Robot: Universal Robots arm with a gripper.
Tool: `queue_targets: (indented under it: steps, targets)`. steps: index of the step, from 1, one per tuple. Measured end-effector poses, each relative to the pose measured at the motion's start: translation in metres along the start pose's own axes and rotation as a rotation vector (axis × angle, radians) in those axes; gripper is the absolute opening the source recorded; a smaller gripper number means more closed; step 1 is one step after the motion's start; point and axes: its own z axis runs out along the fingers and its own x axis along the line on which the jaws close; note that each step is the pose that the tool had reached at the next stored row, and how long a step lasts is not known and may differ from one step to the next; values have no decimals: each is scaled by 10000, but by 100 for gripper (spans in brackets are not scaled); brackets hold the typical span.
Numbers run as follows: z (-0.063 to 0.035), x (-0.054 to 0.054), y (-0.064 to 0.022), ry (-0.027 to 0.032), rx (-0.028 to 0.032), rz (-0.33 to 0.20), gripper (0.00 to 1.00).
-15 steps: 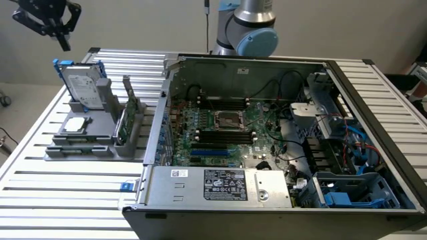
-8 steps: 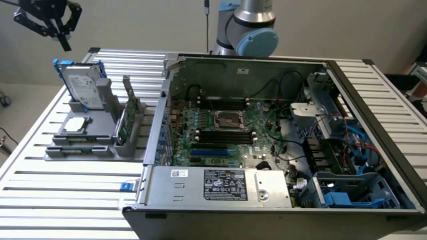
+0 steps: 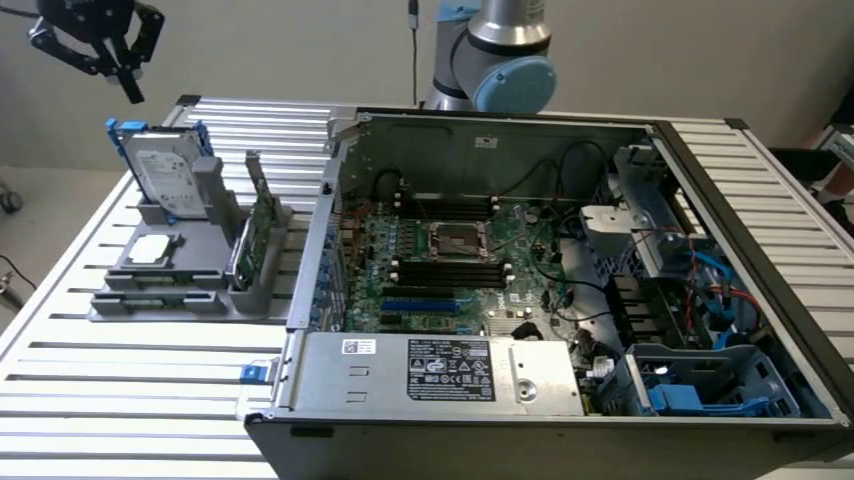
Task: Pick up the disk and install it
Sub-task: 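Pick up the disk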
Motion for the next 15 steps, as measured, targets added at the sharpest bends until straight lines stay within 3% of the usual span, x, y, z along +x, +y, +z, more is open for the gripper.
queue_targets:
  steps: [15]
  targets:
    - [21, 0, 1, -35, -80, -2730, 11]
